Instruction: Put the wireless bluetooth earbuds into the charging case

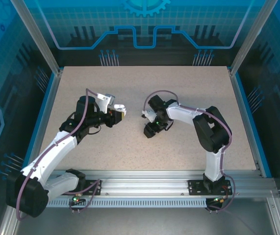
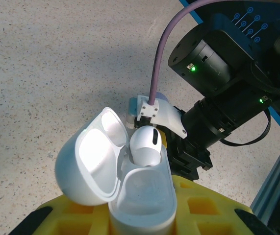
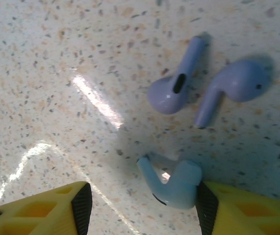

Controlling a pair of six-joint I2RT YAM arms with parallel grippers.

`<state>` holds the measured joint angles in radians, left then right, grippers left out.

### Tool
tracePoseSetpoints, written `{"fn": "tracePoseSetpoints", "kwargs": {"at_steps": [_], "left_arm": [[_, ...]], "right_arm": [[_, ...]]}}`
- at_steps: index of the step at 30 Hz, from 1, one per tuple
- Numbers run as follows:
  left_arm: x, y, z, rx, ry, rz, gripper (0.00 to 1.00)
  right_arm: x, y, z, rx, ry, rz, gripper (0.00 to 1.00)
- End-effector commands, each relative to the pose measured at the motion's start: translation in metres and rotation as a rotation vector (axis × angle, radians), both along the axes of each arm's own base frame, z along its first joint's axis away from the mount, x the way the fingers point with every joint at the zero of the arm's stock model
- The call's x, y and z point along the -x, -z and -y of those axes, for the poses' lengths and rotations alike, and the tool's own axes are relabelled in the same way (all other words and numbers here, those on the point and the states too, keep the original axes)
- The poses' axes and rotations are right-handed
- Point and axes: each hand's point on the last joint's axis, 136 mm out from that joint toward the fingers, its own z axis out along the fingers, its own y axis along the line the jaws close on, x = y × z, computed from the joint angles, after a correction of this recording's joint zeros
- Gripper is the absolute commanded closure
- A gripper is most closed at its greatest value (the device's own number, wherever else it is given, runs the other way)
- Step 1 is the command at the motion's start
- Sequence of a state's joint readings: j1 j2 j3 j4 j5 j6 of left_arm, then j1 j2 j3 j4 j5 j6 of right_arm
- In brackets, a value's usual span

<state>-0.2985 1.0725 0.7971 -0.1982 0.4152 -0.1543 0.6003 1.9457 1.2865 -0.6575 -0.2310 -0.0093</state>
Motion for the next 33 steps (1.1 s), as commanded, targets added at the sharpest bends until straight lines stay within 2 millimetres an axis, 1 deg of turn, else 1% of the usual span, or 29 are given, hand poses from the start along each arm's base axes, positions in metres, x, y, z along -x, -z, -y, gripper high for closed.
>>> {"fn": "tracePoseSetpoints", "kwargs": {"at_steps": [1, 8, 11, 15, 17, 21, 23, 26, 33], "left_arm": [[-0.003, -0.018, 0.004, -0.001, 0.018, 0.05, 0.91], [-0.003, -0.019, 0.004, 0.004, 0.02, 0.049, 0.91], [-0.002, -0.019, 0.004, 0.006, 0.019, 0.049, 0.92], [-0.001, -0.02, 0.004, 0.005, 0.019, 0.051, 0.91], [-0.001, -0.02, 0.003, 0.005, 0.019, 0.052, 0.91], [-0.001, -0.019, 0.004, 0.004, 0.018, 0.05, 0.91], [-0.001, -0.019, 0.003, 0.004, 0.016, 0.049, 0.91], [-0.001, -0.019, 0.002, 0.0, 0.015, 0.049, 0.91], [-0.001, -0.018, 0.002, -0.005, 0.013, 0.047, 0.91]], "right_arm": [[0.021, 0.001, -0.005, -0.011, -0.043, -0.06, 0.4], [0.034, -0.004, -0.004, -0.008, -0.044, -0.061, 0.41], [0.028, -0.005, 0.001, 0.017, -0.032, -0.018, 0.41], [0.011, -0.011, 0.009, 0.068, -0.034, 0.095, 0.4], [0.004, -0.014, 0.013, 0.088, -0.052, 0.142, 0.37], [0.003, -0.014, 0.004, 0.065, -0.127, 0.138, 0.33], [0.006, -0.013, -0.003, 0.047, -0.174, 0.129, 0.32], [0.009, -0.009, -0.009, 0.052, -0.221, 0.126, 0.3], [-0.001, 0.003, -0.009, 0.109, -0.238, 0.142, 0.3]]}}
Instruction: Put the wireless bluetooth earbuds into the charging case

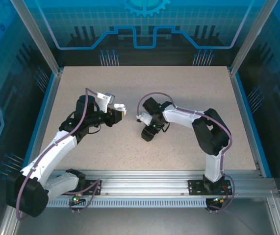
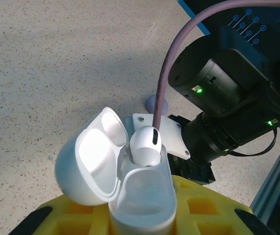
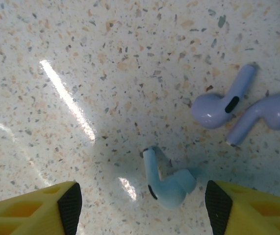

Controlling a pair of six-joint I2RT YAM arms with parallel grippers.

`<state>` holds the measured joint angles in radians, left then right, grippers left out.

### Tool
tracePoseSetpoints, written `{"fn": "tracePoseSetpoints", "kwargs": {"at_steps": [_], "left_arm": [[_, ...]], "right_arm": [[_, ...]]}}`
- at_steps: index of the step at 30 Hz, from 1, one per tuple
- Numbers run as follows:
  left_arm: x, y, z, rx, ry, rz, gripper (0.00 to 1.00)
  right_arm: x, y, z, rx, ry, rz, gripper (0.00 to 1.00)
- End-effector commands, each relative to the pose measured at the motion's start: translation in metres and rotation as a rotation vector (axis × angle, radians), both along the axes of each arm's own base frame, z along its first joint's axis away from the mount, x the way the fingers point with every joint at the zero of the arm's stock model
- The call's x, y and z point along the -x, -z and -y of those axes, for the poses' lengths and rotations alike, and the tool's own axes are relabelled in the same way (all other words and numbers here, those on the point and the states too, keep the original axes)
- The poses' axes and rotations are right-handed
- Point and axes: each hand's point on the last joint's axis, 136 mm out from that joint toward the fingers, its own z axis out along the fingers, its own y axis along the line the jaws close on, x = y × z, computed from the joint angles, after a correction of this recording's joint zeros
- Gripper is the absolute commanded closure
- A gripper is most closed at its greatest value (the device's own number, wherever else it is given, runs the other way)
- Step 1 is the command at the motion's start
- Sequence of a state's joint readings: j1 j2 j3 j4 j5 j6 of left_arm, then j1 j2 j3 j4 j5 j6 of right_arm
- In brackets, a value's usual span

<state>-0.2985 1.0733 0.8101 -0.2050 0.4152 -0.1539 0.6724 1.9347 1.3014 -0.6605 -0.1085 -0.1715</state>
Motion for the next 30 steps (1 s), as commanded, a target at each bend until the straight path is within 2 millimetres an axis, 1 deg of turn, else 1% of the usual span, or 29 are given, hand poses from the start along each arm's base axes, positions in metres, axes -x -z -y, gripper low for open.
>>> {"fn": "tracePoseSetpoints", "kwargs": {"at_steps": [1, 3, 5, 10, 12, 17, 19, 23, 24, 30], "left_arm": [[0.0, -0.013, 0.002, -0.008, 0.012, 0.04, 0.92], [0.0, -0.013, 0.001, -0.009, 0.01, 0.039, 0.92], [0.0, -0.013, 0.0, -0.012, 0.008, 0.042, 0.92], [0.001, -0.013, 0.0, -0.015, 0.008, 0.043, 0.92], [0.001, -0.014, 0.0, -0.016, 0.006, 0.046, 0.92], [0.001, -0.015, -0.001, -0.016, 0.004, 0.049, 0.92], [0.001, -0.015, 0.0, -0.014, 0.004, 0.048, 0.92], [0.0, -0.017, 0.0, -0.011, 0.005, 0.05, 0.92], [0.001, -0.017, 0.0, -0.01, 0.006, 0.05, 0.92], [0.001, -0.018, 0.0, -0.009, 0.006, 0.049, 0.92]], "right_arm": [[-0.003, 0.007, 0.0, 0.04, -0.034, 0.0, 0.3], [-0.001, 0.01, -0.001, 0.046, -0.043, -0.009, 0.31], [0.004, 0.012, -0.002, 0.049, -0.055, -0.026, 0.35], [0.012, 0.013, -0.002, 0.07, -0.057, -0.028, 0.53], [0.013, 0.013, 0.0, 0.081, -0.051, -0.024, 0.58], [0.018, 0.009, 0.002, 0.083, -0.045, -0.025, 0.57], [0.02, 0.01, 0.003, 0.086, -0.044, -0.032, 0.55], [0.023, 0.012, 0.006, 0.096, -0.039, -0.035, 0.54], [0.024, 0.013, 0.006, 0.097, -0.038, -0.037, 0.55], [0.025, 0.014, 0.006, 0.089, -0.029, -0.039, 0.68]]}}
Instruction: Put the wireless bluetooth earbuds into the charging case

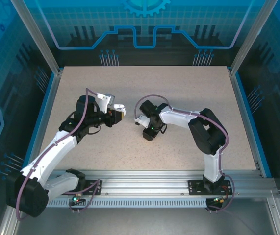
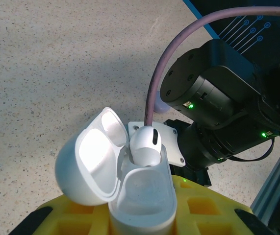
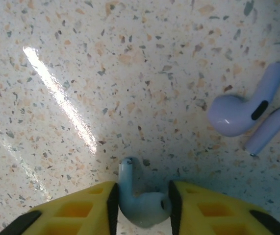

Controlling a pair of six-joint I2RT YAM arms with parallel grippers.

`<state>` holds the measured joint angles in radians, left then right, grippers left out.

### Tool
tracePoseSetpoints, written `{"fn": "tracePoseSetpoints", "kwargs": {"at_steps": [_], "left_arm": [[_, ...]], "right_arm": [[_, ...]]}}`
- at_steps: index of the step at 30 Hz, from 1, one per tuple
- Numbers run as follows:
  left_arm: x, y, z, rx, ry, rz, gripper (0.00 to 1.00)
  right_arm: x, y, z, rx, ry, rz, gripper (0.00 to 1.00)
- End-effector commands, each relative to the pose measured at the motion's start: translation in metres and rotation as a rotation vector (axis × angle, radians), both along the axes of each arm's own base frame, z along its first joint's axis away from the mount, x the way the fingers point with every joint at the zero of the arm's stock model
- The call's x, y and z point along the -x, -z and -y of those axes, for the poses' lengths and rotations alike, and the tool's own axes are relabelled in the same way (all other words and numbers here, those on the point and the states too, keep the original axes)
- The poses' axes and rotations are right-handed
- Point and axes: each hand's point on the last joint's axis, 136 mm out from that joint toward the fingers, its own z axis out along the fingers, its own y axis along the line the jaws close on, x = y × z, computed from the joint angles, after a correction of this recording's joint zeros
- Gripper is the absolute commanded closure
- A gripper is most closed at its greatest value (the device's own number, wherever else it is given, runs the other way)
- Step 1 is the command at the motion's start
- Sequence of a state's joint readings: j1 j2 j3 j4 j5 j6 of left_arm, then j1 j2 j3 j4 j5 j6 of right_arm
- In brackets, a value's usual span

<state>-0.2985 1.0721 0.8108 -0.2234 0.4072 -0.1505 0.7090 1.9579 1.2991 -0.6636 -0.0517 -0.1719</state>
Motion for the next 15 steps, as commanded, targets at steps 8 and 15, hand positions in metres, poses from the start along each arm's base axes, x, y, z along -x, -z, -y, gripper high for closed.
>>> {"fn": "tracePoseSetpoints", "kwargs": {"at_steps": [8, 15], "left_arm": [[0.001, -0.016, 0.003, 0.003, 0.022, 0.053, 0.91], [0.0, -0.011, 0.005, -0.01, 0.043, 0.106, 0.92]], "right_arm": [[0.017, -0.009, 0.006, -0.036, 0.04, -0.054, 0.8], [0.017, -0.043, 0.014, -0.162, 0.126, -0.067, 0.82]]}}
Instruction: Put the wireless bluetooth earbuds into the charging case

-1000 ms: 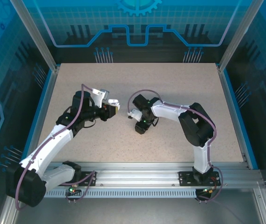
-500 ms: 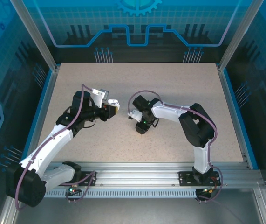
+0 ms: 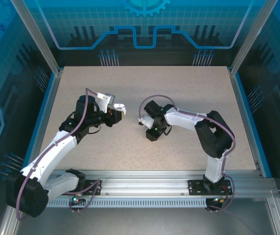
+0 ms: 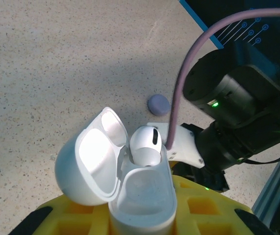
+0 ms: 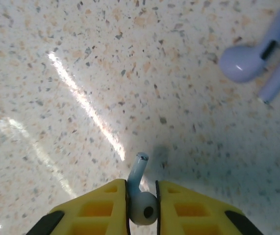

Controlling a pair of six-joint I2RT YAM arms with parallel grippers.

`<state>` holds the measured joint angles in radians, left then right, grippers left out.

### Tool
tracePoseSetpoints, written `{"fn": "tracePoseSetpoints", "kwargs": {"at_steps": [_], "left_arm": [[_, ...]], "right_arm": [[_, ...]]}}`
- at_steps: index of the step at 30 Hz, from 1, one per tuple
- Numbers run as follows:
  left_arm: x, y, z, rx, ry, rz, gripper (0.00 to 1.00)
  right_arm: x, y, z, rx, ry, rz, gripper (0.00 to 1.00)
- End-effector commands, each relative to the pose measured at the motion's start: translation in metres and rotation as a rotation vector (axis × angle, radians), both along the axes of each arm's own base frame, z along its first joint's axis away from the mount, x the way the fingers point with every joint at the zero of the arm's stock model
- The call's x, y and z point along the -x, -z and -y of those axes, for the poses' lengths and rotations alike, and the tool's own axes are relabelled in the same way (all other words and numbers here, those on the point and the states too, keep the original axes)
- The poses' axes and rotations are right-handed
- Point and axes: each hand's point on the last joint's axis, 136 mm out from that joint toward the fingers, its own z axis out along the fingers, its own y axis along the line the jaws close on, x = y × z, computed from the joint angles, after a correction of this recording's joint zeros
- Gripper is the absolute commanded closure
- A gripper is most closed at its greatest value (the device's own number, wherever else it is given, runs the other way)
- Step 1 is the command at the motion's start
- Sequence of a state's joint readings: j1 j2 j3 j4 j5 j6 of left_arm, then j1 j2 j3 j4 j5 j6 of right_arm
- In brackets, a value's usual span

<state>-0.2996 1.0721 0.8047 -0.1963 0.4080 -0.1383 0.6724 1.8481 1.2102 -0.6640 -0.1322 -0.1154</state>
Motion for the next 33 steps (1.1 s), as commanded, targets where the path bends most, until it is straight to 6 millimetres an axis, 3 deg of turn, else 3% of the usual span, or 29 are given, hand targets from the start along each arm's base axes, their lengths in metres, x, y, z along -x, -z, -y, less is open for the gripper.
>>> {"fn": "tracePoseSetpoints", "kwargs": {"at_steps": [1, 9, 22, 33], "left_arm": [[0.001, -0.006, 0.004, -0.019, 0.039, 0.087, 0.92], [0.0, -0.002, 0.021, -0.067, 0.153, 0.157, 0.92], [-0.005, -0.002, 0.062, -0.185, 0.39, 0.493, 0.91], [0.002, 0.005, 0.091, -0.354, 0.491, 0.715, 0.93]], "right_arm": [[0.003, -0.033, 0.003, -0.11, 0.064, -0.019, 0.83], [0.011, -0.089, 0.015, -0.282, 0.13, -0.02, 0.84], [0.037, -0.182, 0.005, -0.541, 0.152, -0.073, 0.9], [0.048, -0.225, -0.005, -0.691, 0.149, -0.169, 0.91]]}}
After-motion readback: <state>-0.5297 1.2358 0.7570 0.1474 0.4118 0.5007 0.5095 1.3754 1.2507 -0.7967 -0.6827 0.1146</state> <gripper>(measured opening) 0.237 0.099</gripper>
